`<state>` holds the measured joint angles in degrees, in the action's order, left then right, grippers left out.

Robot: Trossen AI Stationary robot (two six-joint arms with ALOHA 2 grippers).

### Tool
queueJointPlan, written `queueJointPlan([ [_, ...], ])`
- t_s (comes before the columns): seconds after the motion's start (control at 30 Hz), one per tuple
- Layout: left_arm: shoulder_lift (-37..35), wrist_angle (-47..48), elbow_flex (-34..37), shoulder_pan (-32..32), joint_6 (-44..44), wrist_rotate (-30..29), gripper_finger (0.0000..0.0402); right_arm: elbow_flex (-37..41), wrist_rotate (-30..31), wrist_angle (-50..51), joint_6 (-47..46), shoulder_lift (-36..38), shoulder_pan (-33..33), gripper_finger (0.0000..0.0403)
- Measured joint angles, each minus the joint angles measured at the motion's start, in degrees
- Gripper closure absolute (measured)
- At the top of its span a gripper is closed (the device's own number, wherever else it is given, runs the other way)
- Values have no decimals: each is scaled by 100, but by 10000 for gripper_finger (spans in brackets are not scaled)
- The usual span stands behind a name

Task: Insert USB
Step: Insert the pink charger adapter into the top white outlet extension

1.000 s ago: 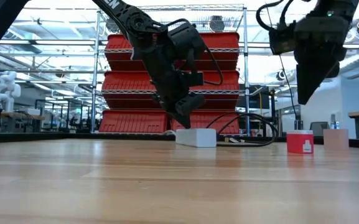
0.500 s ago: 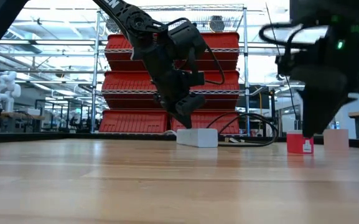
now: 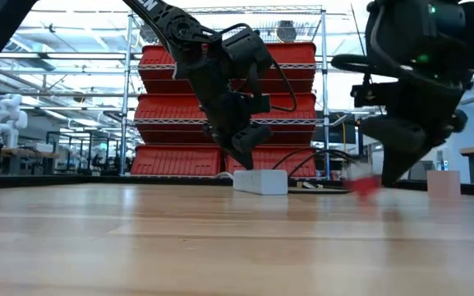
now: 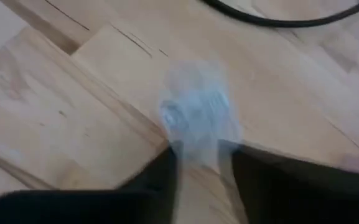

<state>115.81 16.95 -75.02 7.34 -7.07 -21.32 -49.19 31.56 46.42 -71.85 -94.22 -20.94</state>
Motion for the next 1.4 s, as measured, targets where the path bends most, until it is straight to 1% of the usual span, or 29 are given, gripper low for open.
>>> queueJointPlan([
  [0.03, 0, -7, 0, -1, 0, 3, 391, 0, 3, 0, 100, 87, 35, 369],
  [0.07, -4, -19, 0, -1, 2, 5, 391, 0, 5, 20, 211, 184, 64, 386],
  [0.1, -31, -15, 0, 1, 2, 7, 391, 0, 3, 41, 329, 287, 94, 395],
  [0.27, -174, -13, 9, -1, 66, 53, 391, 0, -282, 6, 1059, 912, 307, 397],
  [0.43, -333, 48, 20, -3, 169, 164, 391, 0, -303, -183, 1588, 1420, 529, 399],
  [0.5, -360, 69, 22, -10, 195, 166, 391, 0, -294, -346, 1866, 1495, 718, 386],
  [0.6, -372, 79, 22, -8, 187, 158, 391, 0, -397, -773, 2221, 1495, 1128, 352],
  [0.73, -378, 122, 73, -8, 166, 96, 391, 0, -889, -1387, 2772, 1441, 1930, 294],
  [0.8, -380, 137, 98, -6, 155, 66, 391, 0, -1121, -1588, 3353, 1419, 2309, 271],
  [0.83, -383, 133, 122, -3, 155, 65, 391, 0, -1284, -1706, 3783, 1397, 2501, 265],
  [0.97, -389, 115, 232, -3, 149, 30, 392, 0, -2229, -2231, 5893, 1121, 3114, 261],
  [1.07, -389, 133, 291, -1, 142, 31, 392, 0, -2453, -2346, 7030, 838, 3433, 264],
  [1.2, -389, 122, 330, -1, 142, 31, 392, 0, -2431, -2353, 7761, 588, 3857, 258],
  [1.4, -391, 63, 332, -1, 144, 37, 392, 0, -2566, -2678, 8573, 523, 4202, 219],
])
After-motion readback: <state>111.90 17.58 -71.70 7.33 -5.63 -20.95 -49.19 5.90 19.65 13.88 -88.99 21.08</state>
